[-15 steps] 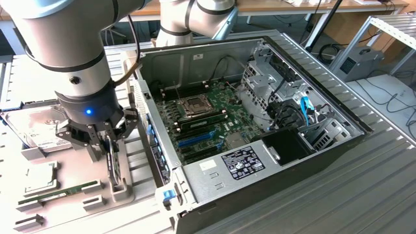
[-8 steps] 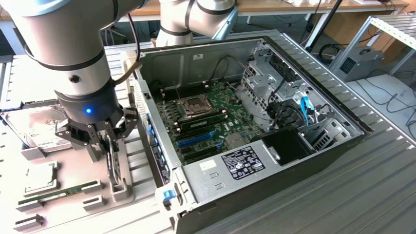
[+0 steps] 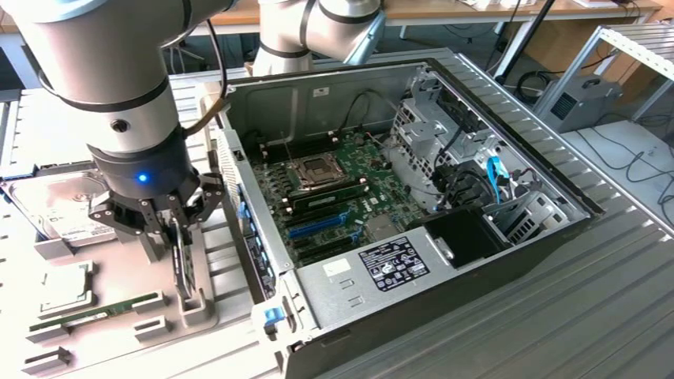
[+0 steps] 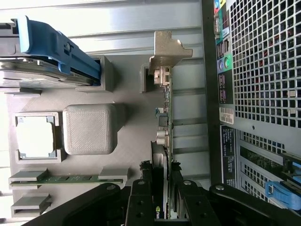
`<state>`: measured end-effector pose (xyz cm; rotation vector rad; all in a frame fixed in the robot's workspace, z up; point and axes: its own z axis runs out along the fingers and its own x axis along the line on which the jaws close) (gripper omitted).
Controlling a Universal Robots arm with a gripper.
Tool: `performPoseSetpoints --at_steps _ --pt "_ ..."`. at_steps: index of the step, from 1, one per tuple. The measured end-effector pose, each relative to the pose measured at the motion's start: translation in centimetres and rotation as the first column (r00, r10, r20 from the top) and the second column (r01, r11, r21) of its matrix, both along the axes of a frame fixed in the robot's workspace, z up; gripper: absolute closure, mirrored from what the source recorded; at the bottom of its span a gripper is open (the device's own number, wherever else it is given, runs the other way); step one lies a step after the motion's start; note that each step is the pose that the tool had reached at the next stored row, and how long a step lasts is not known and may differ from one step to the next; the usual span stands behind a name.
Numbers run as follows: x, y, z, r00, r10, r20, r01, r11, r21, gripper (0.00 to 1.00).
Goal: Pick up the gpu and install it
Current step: 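Pick up the gpu and move the gpu toward the slot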
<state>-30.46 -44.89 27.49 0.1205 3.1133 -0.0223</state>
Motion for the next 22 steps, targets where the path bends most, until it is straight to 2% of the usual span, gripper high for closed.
performPoseSetpoints --at_steps 22 --pt "0.0 0.0 0.88 1.0 0.0 0.0001 0.0 1.0 0.0001 0.74"
